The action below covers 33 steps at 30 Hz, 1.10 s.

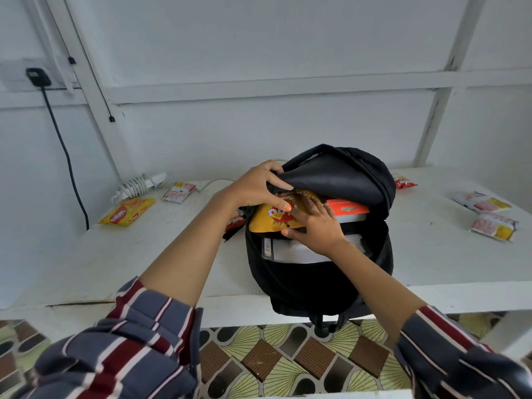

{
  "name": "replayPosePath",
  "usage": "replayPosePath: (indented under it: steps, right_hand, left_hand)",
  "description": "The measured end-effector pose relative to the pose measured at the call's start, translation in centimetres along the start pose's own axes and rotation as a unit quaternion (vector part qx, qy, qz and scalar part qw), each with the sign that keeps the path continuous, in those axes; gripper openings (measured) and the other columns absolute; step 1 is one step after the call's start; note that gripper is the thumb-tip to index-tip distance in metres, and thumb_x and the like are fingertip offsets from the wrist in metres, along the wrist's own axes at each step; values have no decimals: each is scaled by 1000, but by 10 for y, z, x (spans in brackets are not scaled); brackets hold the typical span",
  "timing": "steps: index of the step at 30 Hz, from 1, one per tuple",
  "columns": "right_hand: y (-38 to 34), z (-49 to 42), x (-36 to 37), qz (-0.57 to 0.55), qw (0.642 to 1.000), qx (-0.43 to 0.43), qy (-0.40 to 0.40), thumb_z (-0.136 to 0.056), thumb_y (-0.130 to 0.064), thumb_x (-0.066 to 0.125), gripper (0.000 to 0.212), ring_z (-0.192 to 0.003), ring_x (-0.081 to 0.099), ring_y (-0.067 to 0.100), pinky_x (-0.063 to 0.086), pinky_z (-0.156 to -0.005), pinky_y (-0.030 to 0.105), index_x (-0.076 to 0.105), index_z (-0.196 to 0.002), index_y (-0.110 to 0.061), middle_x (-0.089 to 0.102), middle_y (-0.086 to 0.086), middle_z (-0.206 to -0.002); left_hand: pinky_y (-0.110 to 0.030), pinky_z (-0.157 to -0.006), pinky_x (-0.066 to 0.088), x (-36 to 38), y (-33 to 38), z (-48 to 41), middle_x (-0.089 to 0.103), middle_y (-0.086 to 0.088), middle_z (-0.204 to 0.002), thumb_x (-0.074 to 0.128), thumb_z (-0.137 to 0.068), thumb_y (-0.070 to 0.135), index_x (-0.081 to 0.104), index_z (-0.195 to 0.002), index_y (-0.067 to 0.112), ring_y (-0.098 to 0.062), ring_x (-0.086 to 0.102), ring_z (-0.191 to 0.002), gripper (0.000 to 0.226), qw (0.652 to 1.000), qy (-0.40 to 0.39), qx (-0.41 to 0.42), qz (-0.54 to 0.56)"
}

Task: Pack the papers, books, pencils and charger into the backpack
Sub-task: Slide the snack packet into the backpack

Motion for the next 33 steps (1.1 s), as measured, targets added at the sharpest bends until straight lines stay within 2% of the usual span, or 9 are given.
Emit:
replayPosePath:
  steps: [2, 5, 7, 10, 13, 17, 20, 24, 33]
  right_hand:
    - [-2, 13, -14, -66, 997, -31, 26, -87, -55, 50, 63, -142, 19, 23, 16, -116, 42, 33, -143, -32, 27, 5, -153]
    - [0, 37, -46, -209, 975, -61, 42, -86, -32, 64, 47, -122, 49, 10, 38, -103, 24, 54, -131, -22, 56, -2, -132]
    - [4, 51, -79, -300, 949, -60, 71, -85, -14, 66, 34, -102, 59, 2, 43, -94, 14, 64, -118, -16, 65, -1, -114]
    - [10, 65, -130, -416, 898, -55, 132, -87, 0, 60, 28, -86, 63, -8, 47, -82, 8, 66, -111, -13, 67, -6, -99]
    - [17, 66, -168, -408, 890, -52, 198, -89, -1, 56, 26, -90, 62, -5, 45, -87, 8, 67, -107, -16, 67, -7, -100]
    - [14, 39, -169, -279, 944, -41, 171, -91, -5, 53, 29, -106, 57, 11, 42, -95, 17, 64, -117, -12, 63, -1, -117]
    - [5, 15, -146, -202, 973, -44, 105, -92, -11, 51, 30, -116, 55, 18, 38, -100, 23, 62, -119, -12, 60, 4, -126]
    - [-15, 1, -118, -144, 987, -64, 29, -94, -16, 49, 32, -122, 50, 20, 35, -102, 27, 58, -125, -13, 56, 5, -131]
    - [-86, -28, -74, -100, 986, -127, -47, -94, -18, 48, 36, -122, 48, 20, 35, -100, 28, 53, -130, -14, 53, 4, -135]
  left_hand:
    - [-26, -99, 35, 2, 0, 3, 39, 2, -133, 80, -71, 25, 69, -111, 18, -12, 38, -123, 42, 1000, -12, -8, 10]
    - [-28, -98, 35, 8, -1, 6, 43, 5, -127, 79, -72, 26, 73, -100, 19, -11, 40, -120, 29, 999, -37, -21, 12]
    - [-28, -92, 37, 11, 0, 9, 52, 3, -119, 75, -76, 33, 75, -90, 19, -12, 47, -112, 19, 998, -57, -31, -3]
    - [-29, -79, 44, 3, 3, 11, 67, -8, -93, 65, -83, 41, 73, -73, 15, -14, 60, -87, 30, 999, -18, -46, 18]
    - [-15, -60, 40, -15, 11, 16, 63, 3, -60, 62, -86, 39, 68, -64, 14, -2, 53, -54, 34, 993, 93, -24, 67]
    - [-8, -50, 32, -33, 10, 32, 48, 13, -38, 60, -89, 30, 65, -60, 10, -1, 41, -39, 35, 963, 239, -11, 124]
    - [-21, -63, 44, -36, -2, 39, 63, 8, -63, 61, -87, 31, 68, -69, 12, -2, 53, -58, 28, 955, 279, -32, 95]
    - [-28, -82, 45, -13, -17, 42, 65, 7, -97, 68, -82, 27, 70, -93, 23, -12, 58, -95, 11, 983, 159, -66, 64]
    - [-30, -88, 43, -37, -73, 88, 60, 5, -119, 67, -82, 31, 67, -106, 20, -15, 53, -112, 26, 972, 183, -149, -20]
Point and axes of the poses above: each hand's wrist, its own z-axis away from the middle knuckle, its own x-axis out of the palm, y = z × x, the point moved 10 cm from there along -z, towards the middle knuckle
